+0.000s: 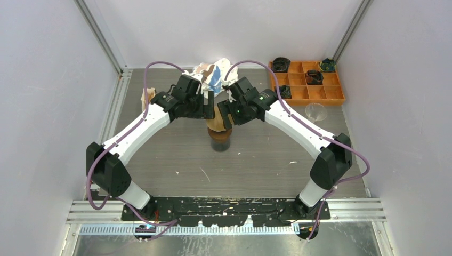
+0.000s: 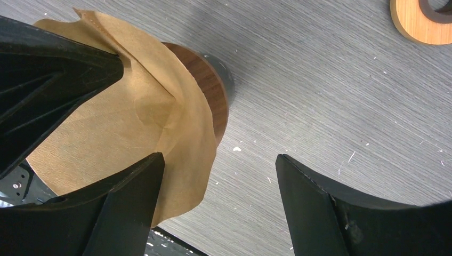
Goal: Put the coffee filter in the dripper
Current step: Adjust the coffee filter in the coffee dripper.
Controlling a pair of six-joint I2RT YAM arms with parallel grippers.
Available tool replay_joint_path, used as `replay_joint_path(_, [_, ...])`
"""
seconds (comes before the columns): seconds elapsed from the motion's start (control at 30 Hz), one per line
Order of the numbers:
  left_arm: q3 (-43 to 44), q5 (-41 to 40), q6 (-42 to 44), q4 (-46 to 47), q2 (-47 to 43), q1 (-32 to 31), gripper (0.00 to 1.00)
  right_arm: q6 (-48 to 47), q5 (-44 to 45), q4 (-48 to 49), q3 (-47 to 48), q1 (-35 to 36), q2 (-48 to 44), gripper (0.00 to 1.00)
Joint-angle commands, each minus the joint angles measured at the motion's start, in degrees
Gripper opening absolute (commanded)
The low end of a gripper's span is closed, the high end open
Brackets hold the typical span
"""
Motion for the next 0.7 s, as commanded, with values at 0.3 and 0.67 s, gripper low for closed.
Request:
replay_joint_path(0.3, [0.9, 0.1, 1.3, 1.0, -1.4, -0.1, 0.92, 0.9, -0.2, 0.5, 4.4, 0.2, -1.7, 0.83])
replay_joint_path(0.67, [0.9, 0.5, 1.3, 1.2, -1.8, -0.1, 0.92, 1.2, -0.9, 1.8, 4.1, 0.2, -2.8, 0.84])
